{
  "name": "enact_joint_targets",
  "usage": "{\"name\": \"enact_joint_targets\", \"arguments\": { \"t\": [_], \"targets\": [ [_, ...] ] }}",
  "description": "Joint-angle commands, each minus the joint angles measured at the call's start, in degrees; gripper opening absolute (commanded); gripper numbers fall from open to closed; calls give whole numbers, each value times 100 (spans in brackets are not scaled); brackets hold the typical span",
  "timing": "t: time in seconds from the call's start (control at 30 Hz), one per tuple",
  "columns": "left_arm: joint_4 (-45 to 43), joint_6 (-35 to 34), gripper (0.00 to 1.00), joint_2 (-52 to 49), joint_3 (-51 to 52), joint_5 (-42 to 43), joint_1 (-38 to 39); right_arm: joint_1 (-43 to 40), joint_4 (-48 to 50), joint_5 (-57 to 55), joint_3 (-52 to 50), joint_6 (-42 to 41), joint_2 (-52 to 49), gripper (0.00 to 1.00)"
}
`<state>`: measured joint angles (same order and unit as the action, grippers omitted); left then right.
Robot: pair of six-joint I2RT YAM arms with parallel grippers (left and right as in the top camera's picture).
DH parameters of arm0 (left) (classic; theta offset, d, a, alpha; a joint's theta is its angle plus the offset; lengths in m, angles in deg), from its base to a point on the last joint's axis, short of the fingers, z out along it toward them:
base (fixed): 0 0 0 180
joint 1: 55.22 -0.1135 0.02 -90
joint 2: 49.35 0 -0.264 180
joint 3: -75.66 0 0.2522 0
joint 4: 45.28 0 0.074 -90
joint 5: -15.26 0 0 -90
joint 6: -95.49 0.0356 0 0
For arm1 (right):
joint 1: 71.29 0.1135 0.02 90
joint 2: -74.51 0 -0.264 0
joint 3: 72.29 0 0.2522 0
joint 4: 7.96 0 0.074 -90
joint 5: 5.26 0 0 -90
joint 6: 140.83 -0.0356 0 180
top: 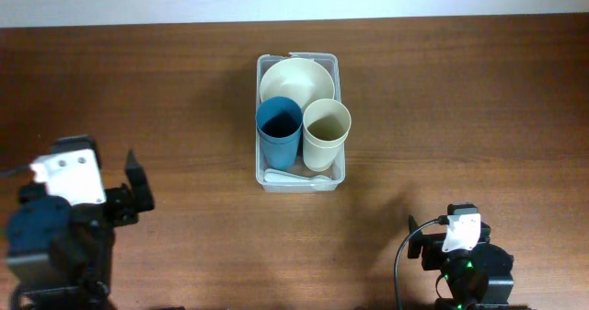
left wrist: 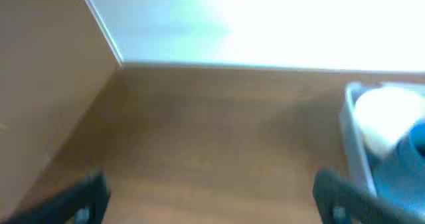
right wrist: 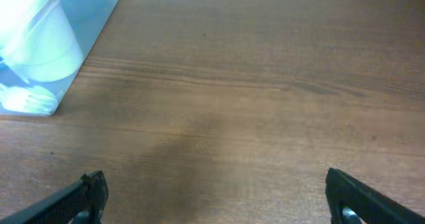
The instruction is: Pack container
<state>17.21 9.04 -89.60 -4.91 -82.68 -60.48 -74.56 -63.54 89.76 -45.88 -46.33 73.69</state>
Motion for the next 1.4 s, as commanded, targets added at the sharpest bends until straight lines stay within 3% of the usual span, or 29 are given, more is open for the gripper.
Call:
{"name": "enact_joint_targets", "arguments": {
  "t": [0.0,0.27,0.53,0.9,1.37],
  "targets": [
    [-800,389,99,640,1185,1064,-186,42,4,55,-44,-42,61,99],
    [-2114,560,100,2085,3547,1784,-195,42,4,55,-44,-44,61,99],
    [-2306,557,100,2909,5007,1912,-195,42,4,55,-44,-42,63,99],
    [-2756,503,100,3748,6041,2085,-186,42,4,55,-44,-42,61,99],
    [-2835,494,99,3947,6052,2020,103,42,4,55,-44,-44,61,99]
  ]
}}
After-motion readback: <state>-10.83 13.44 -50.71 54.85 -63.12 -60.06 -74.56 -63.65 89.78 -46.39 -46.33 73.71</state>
